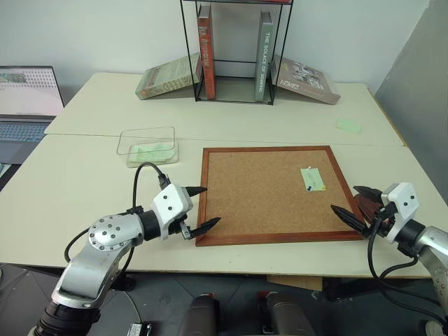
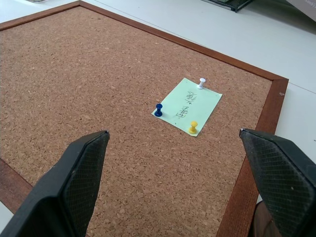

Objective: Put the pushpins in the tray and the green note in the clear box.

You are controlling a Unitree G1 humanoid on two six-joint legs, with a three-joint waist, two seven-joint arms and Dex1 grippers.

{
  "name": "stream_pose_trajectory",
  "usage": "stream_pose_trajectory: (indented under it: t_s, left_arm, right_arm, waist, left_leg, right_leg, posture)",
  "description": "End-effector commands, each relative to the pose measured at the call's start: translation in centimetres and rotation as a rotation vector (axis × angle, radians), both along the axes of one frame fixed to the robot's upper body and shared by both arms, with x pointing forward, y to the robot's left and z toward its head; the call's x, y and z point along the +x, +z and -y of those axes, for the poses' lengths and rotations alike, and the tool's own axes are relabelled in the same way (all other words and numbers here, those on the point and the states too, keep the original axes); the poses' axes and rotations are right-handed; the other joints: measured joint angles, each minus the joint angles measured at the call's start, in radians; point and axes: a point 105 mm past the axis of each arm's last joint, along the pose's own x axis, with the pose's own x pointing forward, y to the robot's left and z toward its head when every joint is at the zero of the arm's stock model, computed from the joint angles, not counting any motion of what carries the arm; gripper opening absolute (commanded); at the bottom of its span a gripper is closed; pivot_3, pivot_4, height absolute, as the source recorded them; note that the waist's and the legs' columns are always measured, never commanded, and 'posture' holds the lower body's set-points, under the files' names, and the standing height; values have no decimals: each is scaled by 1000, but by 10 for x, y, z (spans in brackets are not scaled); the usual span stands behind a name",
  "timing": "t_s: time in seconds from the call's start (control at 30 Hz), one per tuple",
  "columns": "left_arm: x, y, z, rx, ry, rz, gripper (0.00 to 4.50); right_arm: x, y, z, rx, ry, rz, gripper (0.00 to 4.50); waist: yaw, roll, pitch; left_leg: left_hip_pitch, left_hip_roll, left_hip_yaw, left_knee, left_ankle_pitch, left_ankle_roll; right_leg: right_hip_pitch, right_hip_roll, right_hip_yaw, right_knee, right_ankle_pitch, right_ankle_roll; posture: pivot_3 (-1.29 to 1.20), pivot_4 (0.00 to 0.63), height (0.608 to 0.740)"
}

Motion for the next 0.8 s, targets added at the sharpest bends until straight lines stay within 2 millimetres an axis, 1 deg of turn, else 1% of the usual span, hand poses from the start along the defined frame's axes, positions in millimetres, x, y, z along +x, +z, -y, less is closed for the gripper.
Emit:
stream_pose_trajectory:
  t_s: [0.03, 0.27, 0.6, 0.7, 0.8]
  left_arm:
    - [0, 16, 0, -25, -13, 65, 4293]
    - [3, 15, 2, -12, 11, 34, 4293]
    - [8, 27, 12, -98, 17, 1, 4293]
    - [10, 29, 17, -102, 6, 18, 4293]
    - [10, 25, 25, -91, -23, 23, 4293]
  right_arm:
    - [1, 10, -1, -23, 21, 32, 4489]
    - [1, 8, 1, -23, 25, 26, 4489]
    - [1, 9, 0, -29, 38, 24, 4489]
    - [1, 10, 1, -32, 38, 25, 4489]
    - [1, 12, -1, -31, 38, 30, 4489]
  waist:
    - [0, 0, 0]
    - [0, 0, 0]
    - [0, 0, 0]
    - [0, 0, 0]
    - [0, 0, 0]
  left_leg:
    - [0, 0, 0, 0, 0, 0]
    - [0, 0, 0, 0, 0, 0]
    - [0, 0, 0, 0, 0, 0]
    - [0, 0, 0, 0, 0, 0]
    - [0, 0, 0, 0, 0, 0]
  right_leg:
    - [0, 0, 0, 0, 0, 0]
    - [0, 0, 0, 0, 0, 0]
    - [0, 0, 0, 0, 0, 0]
    - [0, 0, 0, 0, 0, 1]
    - [0, 0, 0, 0, 0, 1]
  posture:
    - [0, 150, 740]
    - [0, 150, 740]
    - [0, 150, 740]
    - [0, 150, 740]
    - [0, 150, 740]
